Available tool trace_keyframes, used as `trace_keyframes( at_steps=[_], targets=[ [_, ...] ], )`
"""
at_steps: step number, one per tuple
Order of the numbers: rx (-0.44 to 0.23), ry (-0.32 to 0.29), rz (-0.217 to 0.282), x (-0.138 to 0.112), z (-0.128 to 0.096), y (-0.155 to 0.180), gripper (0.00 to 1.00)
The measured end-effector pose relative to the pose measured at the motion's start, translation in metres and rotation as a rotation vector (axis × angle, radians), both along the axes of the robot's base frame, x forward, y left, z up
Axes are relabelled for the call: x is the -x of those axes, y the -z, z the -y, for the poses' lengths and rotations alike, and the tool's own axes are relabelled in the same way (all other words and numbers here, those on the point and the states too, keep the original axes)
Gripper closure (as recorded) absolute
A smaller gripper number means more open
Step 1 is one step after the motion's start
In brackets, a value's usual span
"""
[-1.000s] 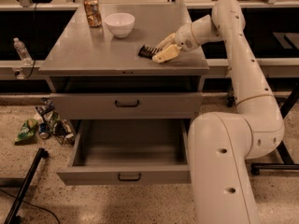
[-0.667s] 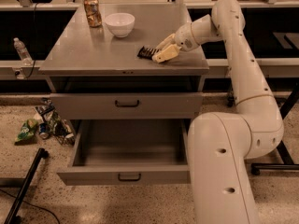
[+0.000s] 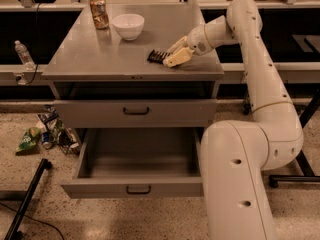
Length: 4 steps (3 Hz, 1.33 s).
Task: Place rxbar chocolate into middle drawer
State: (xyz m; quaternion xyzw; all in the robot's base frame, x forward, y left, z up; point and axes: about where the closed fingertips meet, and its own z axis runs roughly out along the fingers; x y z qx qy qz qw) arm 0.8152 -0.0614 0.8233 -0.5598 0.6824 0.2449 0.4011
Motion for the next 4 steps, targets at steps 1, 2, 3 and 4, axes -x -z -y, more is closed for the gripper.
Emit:
trace_keyframes(
  at_steps=[1,2,3,4],
  targets=[
    [0.0,0.0,0.0,0.0,0.0,0.0,1.0],
    [-0.033,0.011,0.016,0.002,-0.008,-0.03,1.0],
    [-0.087,0.051,0.019,0.005,-0.005,-0.057,1.0],
    [-0.149,0.081,-0.014,0.013,0.008,-0.052,1.0]
  ],
)
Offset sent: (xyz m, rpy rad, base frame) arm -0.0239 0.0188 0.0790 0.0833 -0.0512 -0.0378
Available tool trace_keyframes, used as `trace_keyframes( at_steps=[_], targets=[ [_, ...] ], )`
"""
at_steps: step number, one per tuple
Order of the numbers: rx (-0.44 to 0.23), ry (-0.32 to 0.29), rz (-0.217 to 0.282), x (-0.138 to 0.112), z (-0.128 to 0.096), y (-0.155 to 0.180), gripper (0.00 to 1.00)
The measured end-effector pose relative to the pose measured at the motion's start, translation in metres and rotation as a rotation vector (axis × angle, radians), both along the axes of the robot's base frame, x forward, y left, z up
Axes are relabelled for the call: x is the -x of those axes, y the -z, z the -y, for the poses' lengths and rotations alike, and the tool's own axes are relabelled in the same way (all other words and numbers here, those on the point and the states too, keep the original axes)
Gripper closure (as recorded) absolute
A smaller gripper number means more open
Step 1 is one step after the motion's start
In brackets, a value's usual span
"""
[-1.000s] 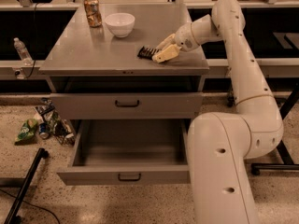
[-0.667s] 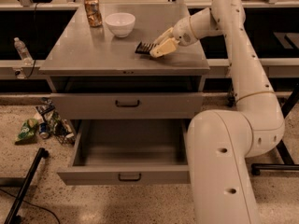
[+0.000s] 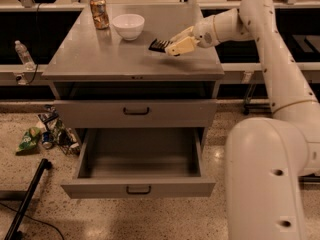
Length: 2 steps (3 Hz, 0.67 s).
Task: Place rxbar chocolate into middle drawer
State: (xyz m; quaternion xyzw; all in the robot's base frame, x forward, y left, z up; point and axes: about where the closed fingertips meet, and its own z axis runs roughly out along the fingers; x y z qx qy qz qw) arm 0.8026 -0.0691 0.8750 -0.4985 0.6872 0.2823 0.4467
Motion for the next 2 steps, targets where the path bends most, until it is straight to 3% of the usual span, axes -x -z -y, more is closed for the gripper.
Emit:
trace_keyframes(
  at_steps=[2],
  targets=[
    [-0.095,0.044,0.066,0.051,0.039,-0.011,1.0]
  ],
)
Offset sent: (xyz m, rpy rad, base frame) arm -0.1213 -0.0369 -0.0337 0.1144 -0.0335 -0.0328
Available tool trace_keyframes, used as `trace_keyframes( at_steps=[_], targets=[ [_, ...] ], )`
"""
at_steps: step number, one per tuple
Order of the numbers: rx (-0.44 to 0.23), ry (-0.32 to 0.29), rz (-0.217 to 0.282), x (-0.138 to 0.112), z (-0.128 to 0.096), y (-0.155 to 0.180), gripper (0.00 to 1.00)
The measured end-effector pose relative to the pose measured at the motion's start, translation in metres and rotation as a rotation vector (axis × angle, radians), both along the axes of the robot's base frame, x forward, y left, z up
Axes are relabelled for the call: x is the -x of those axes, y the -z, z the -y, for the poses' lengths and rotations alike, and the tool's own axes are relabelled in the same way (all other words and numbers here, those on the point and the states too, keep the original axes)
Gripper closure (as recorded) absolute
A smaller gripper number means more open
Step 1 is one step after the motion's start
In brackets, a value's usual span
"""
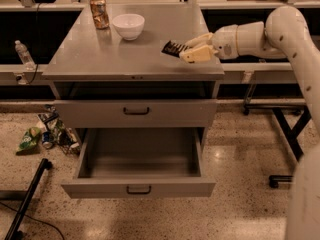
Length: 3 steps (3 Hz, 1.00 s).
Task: Place rxbar chocolate into middle drawer
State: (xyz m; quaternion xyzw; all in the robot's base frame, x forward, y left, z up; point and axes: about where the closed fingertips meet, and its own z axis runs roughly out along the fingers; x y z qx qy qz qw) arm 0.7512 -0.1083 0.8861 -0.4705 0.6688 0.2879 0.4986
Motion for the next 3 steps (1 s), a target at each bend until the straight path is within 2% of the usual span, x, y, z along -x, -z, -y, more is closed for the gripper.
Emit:
trace_keyframes(
  at_steps=[1,2,3],
  targets=[
    [0.026,0.002,-0.035,0.035,0.007,0.03,1.0],
    [0.102,-0.016,-0.12,0.098,0.008,0.111,1.0],
    [0.104,-0.019,-0.137,0.102,0.004,0.121,1.0]
  ],
)
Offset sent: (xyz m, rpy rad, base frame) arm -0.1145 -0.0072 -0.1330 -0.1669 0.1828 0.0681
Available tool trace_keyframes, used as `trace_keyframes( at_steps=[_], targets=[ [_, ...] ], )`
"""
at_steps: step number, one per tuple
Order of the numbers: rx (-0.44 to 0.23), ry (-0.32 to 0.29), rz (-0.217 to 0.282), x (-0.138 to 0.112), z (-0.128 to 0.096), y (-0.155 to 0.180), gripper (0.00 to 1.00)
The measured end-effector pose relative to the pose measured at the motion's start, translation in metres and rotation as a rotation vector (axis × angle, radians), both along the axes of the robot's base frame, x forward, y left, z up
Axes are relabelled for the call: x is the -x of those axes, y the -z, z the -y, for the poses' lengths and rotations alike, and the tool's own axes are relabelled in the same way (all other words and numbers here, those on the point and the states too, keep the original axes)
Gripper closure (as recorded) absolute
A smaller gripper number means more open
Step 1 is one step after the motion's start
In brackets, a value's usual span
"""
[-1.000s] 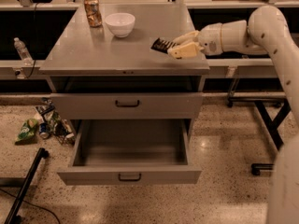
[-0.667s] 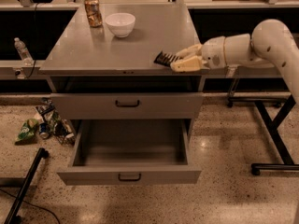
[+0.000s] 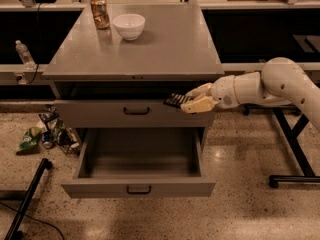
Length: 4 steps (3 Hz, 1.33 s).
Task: Place rxbar chocolate into middle drawer
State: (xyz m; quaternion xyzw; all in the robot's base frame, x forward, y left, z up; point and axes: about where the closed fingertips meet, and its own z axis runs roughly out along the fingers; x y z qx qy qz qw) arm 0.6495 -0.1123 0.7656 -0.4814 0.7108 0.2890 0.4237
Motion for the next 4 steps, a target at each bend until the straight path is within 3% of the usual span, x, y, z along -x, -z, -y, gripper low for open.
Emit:
trace_keyframes(
  at_steps=[1,3,4],
  targets=[
    [0.0,0.0,0.0,0.0,0.0,0.0,1.0],
    [-0.005,0.051,-0.101,0.024,0.009,0.107,1.0],
    [0.042,0.085,-0.074,0.007,0.007,0.153,1.0]
  ],
)
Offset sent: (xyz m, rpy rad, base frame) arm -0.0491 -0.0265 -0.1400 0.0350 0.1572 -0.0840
